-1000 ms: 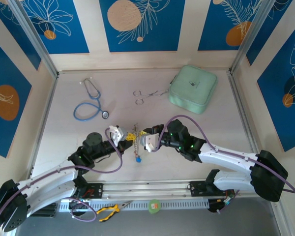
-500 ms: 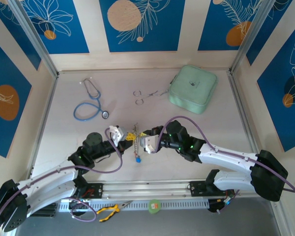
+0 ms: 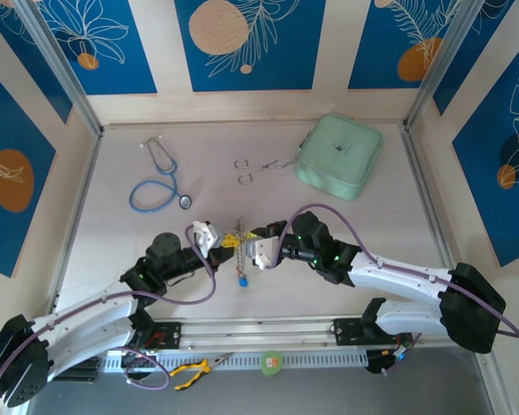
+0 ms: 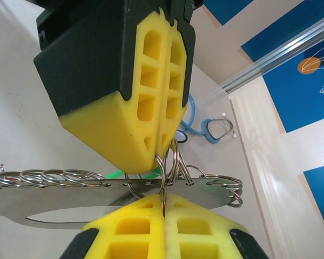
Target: Put the keys on the keyring
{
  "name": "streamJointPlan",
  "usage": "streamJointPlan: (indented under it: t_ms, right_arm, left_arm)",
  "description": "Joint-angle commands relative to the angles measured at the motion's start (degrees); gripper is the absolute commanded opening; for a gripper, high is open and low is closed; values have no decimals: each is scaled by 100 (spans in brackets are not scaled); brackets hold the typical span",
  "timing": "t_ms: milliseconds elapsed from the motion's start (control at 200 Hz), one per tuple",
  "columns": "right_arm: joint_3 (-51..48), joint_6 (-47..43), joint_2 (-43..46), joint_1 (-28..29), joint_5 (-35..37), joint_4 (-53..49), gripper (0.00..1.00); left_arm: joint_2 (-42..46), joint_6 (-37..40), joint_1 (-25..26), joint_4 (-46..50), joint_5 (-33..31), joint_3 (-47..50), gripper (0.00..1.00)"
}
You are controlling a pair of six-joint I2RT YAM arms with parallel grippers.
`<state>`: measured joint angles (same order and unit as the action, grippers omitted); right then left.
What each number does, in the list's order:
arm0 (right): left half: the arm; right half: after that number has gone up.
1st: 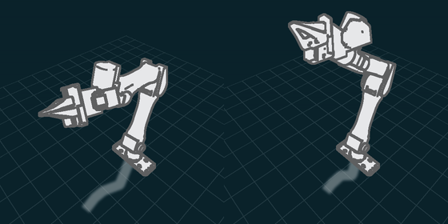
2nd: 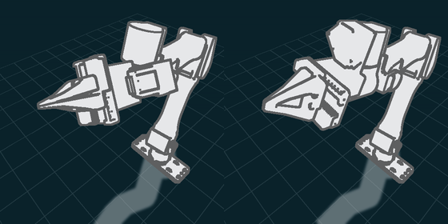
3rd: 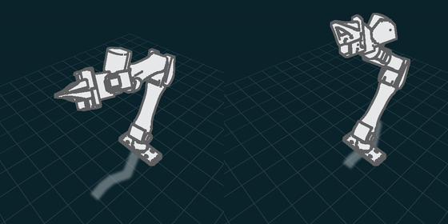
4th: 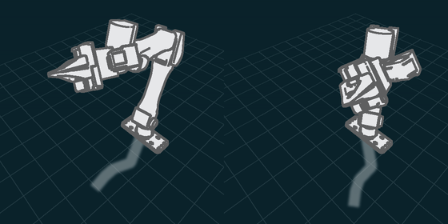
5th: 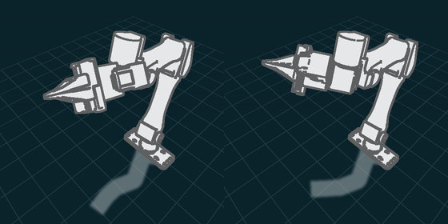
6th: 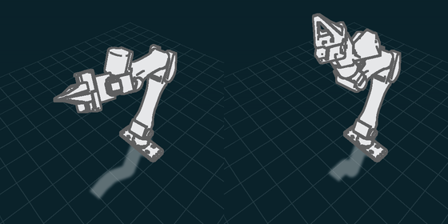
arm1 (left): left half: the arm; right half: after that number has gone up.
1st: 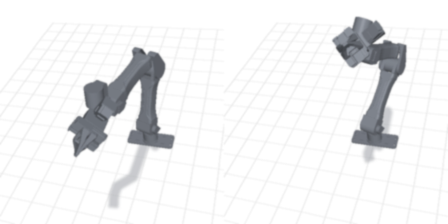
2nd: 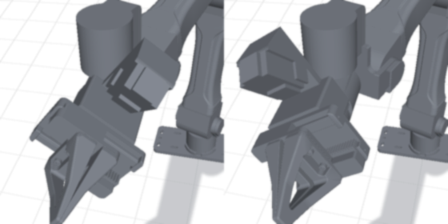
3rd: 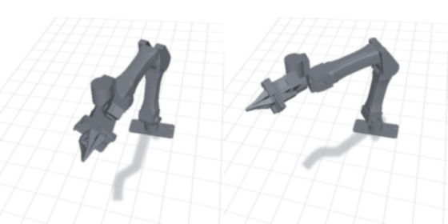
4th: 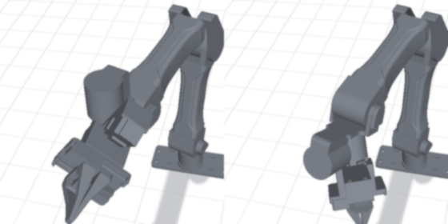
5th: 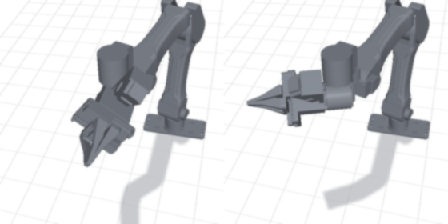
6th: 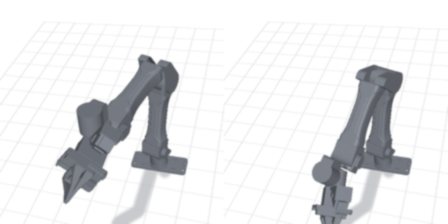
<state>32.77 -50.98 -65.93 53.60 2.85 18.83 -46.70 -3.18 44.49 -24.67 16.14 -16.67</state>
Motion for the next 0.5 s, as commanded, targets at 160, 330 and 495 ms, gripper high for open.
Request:
streamJointPlan:
  t_ms: [160, 330, 495]
  right_arm:
    - [6, 9, -50, 62, -6, 63, 0]
    - [-95, -19, 65, 42, 329, 121, 0]
    - [-196, -60, 261, 23, 253, -2, 0]
  left_arm:
    - [12, -104, 51, -417, 120, -192, 0]
    - [44, -86, 56, -356, 79, -181, 0]
    - [38, -82, 53, -357, 82, -188, 0]
